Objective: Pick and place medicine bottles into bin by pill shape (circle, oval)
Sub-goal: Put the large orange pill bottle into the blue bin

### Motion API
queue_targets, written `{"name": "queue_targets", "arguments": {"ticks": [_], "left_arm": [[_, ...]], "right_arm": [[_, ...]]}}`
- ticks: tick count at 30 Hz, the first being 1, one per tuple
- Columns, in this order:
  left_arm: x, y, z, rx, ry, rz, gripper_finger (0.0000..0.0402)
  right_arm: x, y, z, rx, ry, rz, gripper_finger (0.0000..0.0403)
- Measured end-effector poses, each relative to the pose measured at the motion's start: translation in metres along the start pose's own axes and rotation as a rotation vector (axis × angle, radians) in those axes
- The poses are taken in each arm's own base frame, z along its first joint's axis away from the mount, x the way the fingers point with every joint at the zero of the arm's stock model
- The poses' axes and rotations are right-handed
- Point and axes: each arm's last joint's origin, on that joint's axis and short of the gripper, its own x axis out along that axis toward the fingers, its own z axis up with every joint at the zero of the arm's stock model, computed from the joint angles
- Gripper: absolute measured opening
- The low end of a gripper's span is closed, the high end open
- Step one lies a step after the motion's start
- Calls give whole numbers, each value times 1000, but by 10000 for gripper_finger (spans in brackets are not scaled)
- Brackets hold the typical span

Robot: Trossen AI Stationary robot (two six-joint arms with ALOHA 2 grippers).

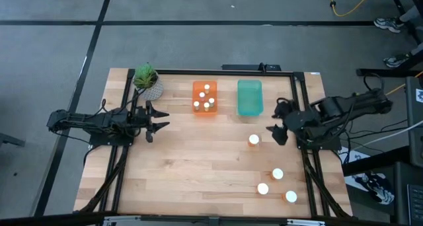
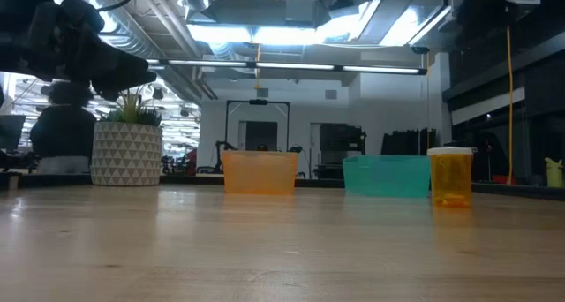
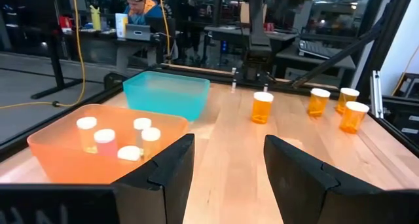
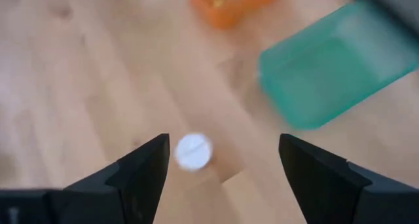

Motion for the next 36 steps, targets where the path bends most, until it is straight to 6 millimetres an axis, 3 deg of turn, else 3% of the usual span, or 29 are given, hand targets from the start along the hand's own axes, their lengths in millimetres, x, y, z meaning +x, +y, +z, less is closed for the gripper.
{"name": "queue_targets", "arguments": {"ticks": [4,17,22,27,36], "left_arm": [[0,0,0,0,-1,1,176],[0,0,0,0,-2,1,176],[0,0,0,0,-2,1,176],[0,0,0,0,-1,1,176],[0,0,0,0,-2,1,176]], "right_arm": [[12,6,-14,52,79,53,289],[46,14,-51,439,280,-23,289],[63,32,-50,436,313,13,289],[78,36,-58,397,386,-82,289],[97,45,-62,271,424,-105,289]]}}
